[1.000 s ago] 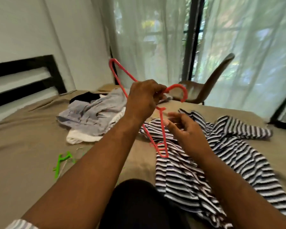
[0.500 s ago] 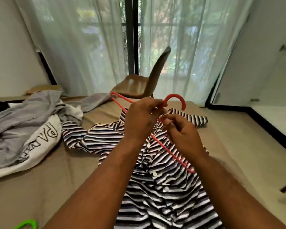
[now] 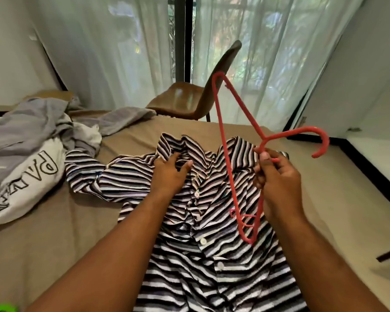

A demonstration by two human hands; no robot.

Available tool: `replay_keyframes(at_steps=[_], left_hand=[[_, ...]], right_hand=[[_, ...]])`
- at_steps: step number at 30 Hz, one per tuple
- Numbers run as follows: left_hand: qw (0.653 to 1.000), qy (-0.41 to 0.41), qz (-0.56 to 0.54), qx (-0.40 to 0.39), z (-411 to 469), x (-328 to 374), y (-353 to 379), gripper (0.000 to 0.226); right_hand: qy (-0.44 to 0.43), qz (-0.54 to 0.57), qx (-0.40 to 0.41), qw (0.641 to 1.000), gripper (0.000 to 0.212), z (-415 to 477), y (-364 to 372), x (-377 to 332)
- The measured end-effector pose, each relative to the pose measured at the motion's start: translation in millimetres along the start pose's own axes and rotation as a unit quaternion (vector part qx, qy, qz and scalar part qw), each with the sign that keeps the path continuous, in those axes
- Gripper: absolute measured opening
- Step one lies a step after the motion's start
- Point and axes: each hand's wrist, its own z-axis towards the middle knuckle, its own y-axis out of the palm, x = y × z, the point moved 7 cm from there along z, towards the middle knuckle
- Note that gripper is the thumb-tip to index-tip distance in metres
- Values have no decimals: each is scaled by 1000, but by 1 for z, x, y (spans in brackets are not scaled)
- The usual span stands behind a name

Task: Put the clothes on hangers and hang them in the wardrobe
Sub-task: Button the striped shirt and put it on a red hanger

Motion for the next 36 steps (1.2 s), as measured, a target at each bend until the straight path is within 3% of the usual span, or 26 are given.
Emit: replay_keyframes(at_steps=[6, 9, 13, 16, 18, 22, 30, 36], left_hand=[[989, -38, -97, 103, 0, 3, -33, 44], [979, -66, -134, 139, -8, 5, -57, 46], [986, -55, -130, 91, -11, 11, -82, 10], [993, -41, -110, -17, -26, 13, -88, 31], [993, -24, -109, -42, -45, 21, -101, 36], [987, 25, -156, -36, -80, 45, -133, 42], [940, 81, -326, -60, -98, 66, -162, 45], [895, 84, -439, -15, -90, 64, -185, 45]], right_hand=[[3, 104, -32, 994, 21, -7, 8, -13], [2, 157, -42, 987, 34, -8, 11, -18], [3, 208, -62, 976, 19, -12, 22, -26], [10, 255, -77, 964, 14, -15, 35, -36], [10, 283, -88, 955, 13, -18, 47, -44], [0, 297, -121, 947, 24, -26, 73, -54], [6, 277, -165, 947, 48, -23, 124, -49], [20, 161, -205, 965, 64, -20, 132, -23]])
